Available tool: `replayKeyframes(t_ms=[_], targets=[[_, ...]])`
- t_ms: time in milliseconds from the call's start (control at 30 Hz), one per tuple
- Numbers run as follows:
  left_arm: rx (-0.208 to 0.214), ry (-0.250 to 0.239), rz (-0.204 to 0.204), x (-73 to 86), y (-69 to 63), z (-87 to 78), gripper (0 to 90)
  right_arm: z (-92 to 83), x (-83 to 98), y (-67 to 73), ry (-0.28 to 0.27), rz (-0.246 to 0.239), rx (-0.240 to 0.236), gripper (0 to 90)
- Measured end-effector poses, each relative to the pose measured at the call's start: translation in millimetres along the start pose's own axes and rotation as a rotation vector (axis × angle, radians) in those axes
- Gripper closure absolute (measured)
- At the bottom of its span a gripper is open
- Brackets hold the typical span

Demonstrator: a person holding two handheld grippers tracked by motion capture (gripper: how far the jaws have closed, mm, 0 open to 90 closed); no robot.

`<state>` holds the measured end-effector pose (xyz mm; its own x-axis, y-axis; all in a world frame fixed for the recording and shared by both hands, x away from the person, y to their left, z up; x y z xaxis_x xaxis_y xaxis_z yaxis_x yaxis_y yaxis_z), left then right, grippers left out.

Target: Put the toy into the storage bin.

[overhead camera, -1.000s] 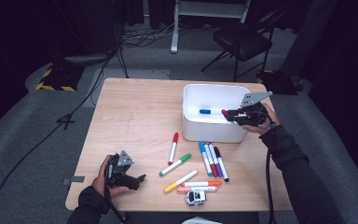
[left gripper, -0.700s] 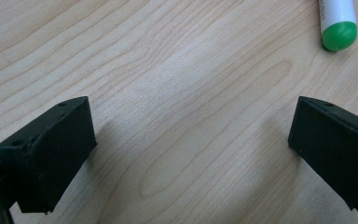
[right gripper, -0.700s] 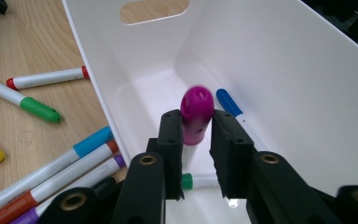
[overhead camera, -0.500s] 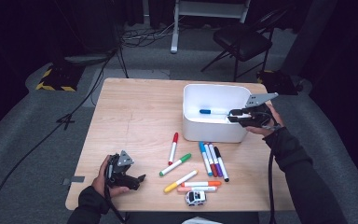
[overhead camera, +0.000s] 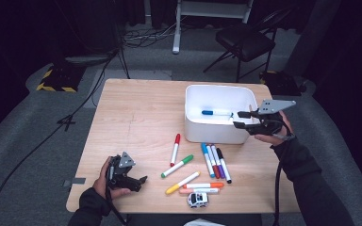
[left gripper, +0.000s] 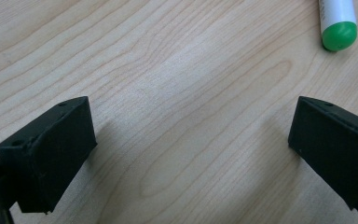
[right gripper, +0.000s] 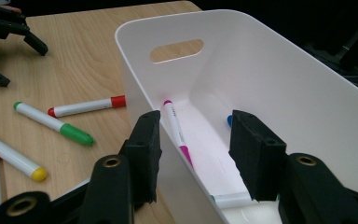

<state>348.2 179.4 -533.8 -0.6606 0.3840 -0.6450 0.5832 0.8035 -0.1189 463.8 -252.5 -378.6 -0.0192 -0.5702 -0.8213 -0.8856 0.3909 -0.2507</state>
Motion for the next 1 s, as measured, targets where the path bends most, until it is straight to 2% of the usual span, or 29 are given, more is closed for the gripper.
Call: replayKeyframes(t_ms=[100,167,200,333,367,400,467,567,733,800,1000], targets=[[0.000,0.000,0.000,0.0,0.0,0.0,0.9,-8.1,5.7,15.1,-0.014,-0.004,0.020,49.8],[0.000,0.000,0.000,0.0,0.0,0.0,0.9,-10.1,9.7,24.0,-0.016,-0.008,0.017,48.6],[0.000,0.000,0.000,0.0,0.0,0.0,0.9,-10.2,11.9,27.6,-0.019,-0.020,0.018,47.5],[-0.003,0.000,0.001,0.0,0.1,-0.1,0.9,-5.1,23.3,43.5,-0.016,-0.007,0.014,43.7],[-0.003,0.000,0.001,0.0,0.1,-0.1,0.9,-5.1,23.3,43.5,-0.016,-0.007,0.014,43.7],[-0.005,-0.001,0.002,0.0,0.2,-0.2,0.9,0.5,30.2,51.3,-0.003,0.011,0.011,42.4],[0.000,-0.001,-0.001,0.0,-0.1,0.0,0.9,8.4,37.7,57.2,0.012,0.005,0.008,40.8],[-0.004,-0.001,0.002,0.0,0.2,-0.2,0.9,21.0,49.1,63.9,0.041,0.035,-0.006,39.9],[-0.004,-0.001,0.001,0.0,0.1,-0.1,0.9,41.6,67.7,68.0,0.107,0.070,-0.011,39.8],[-0.001,-0.001,0.001,0.0,0.0,0.0,0.9,48.5,73.1,69.5,0.112,0.095,-0.021,39.9],[-0.006,-0.006,-0.001,0.1,-0.1,0.1,0.9,65.4,84.8,74.7,0.146,0.101,-0.031,40.8]])
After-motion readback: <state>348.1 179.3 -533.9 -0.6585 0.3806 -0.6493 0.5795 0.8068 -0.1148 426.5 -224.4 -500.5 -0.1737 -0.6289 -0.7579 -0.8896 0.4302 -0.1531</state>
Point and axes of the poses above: each handheld gripper's, and its own axes: z roughly forward along the jaws, x roughly out of its underside, y roughly to its left, the point moved 4 cm from there along z, roughly forward along the jaws, and after that the axes turned 8 degrees about -z, right-handed, at the moved point
